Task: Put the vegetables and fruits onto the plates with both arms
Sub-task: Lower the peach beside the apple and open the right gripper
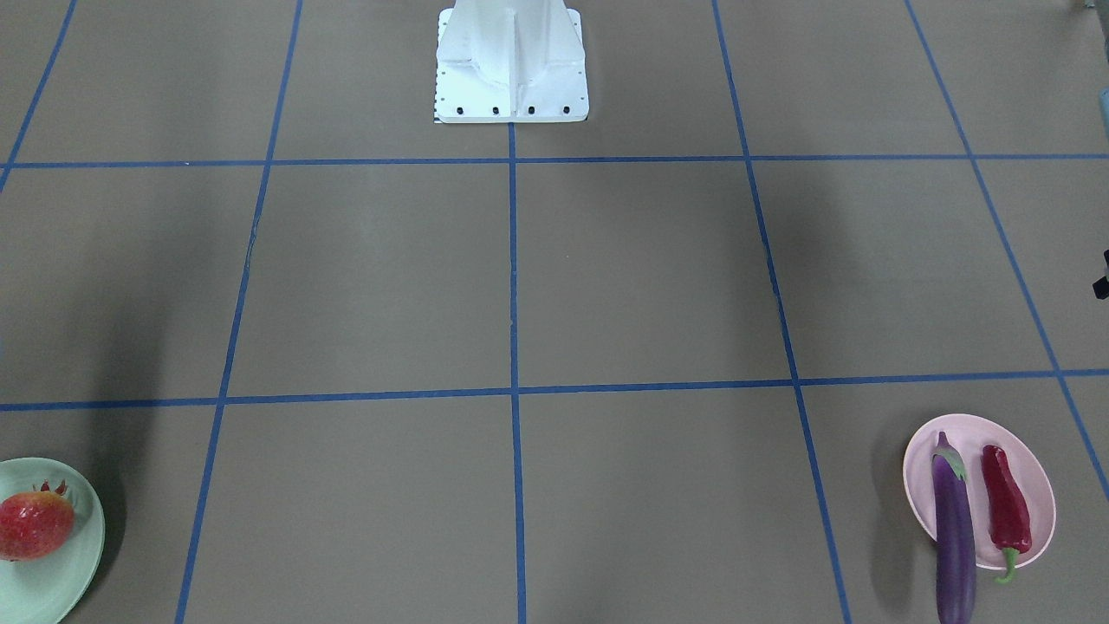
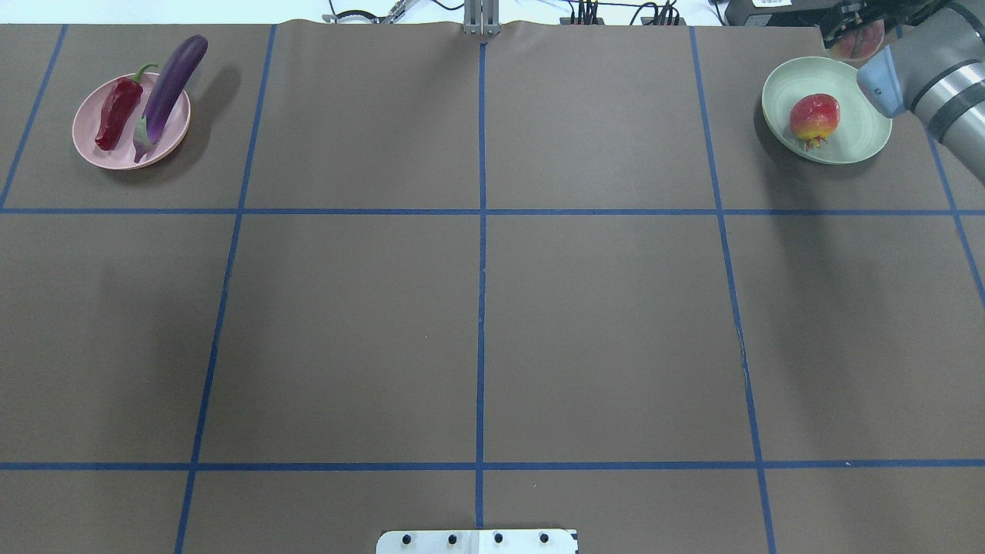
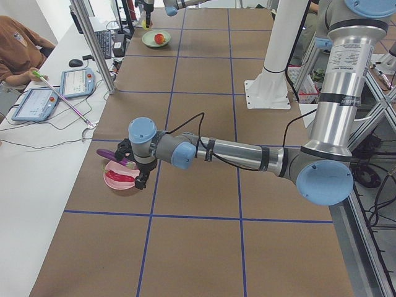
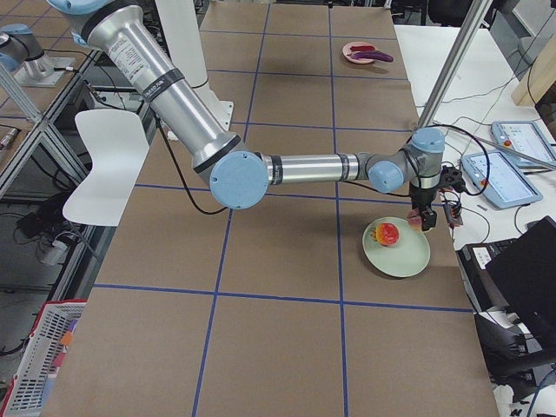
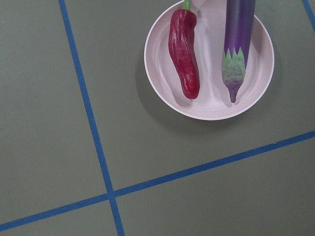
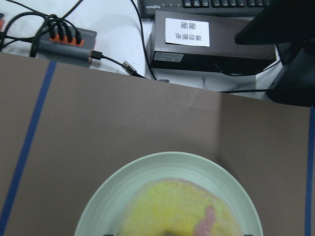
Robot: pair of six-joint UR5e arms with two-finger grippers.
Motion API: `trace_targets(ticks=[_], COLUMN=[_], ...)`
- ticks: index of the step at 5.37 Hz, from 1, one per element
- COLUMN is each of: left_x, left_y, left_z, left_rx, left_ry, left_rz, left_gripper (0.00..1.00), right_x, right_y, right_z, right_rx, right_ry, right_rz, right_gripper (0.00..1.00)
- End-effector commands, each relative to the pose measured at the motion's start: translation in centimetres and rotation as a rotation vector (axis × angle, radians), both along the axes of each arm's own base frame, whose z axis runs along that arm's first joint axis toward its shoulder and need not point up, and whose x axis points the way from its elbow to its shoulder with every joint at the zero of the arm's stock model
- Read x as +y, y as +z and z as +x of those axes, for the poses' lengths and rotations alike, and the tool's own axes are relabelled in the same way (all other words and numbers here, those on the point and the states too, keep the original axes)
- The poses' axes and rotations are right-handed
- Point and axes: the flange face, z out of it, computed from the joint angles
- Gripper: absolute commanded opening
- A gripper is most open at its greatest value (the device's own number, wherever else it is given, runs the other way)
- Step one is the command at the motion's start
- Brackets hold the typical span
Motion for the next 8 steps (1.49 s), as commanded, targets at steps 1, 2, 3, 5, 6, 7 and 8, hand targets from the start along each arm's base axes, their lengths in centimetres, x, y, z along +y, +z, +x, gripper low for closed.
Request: trace_targets(ticks=[1, 2, 3, 5, 6, 7, 8], left_x=[-0.1, -0.3, -0.5, -0.5, -0.3, -0.2, 0.1], left_y=[-0.1, -0.3, -0.5, -0.4, -0.2, 0.3, 0.8], left_z=[0.0, 0.1, 0.1, -0.7, -1.0, -1.3, -2.0], left_rx=[-0.001, 0.000, 0.000, -0.001, -0.002, -0.007, -0.025], left_ry=[0.000, 0.000, 0.000, -0.013, -0.016, -0.006, 0.030], left_rz=[0.002, 0.003, 0.006, -0.001, -0.016, -0.011, -0.027], left_gripper=[1.00, 1.00, 1.00, 1.00, 1.00, 1.00, 1.00], right_x=[0.7, 1.0, 1.1, 1.6, 4.4, 8.0, 11.0], right_y=[3.1, 3.5, 3.4, 0.0, -2.5, -5.8, -7.9], right_z=[-3.0, -3.7, -3.6, 1.1, 4.6, 7.3, 10.3], right_rx=[0.082, 0.087, 0.081, -0.074, -0.114, -0.111, -0.137], right_ry=[-0.003, -0.007, -0.008, -0.034, -0.079, -0.118, -0.153], right_rz=[0.009, 0.004, 0.005, -0.017, -0.034, -0.067, -0.112], right_gripper=[0.00, 0.19, 0.99, 1.00, 1.00, 1.00, 1.00])
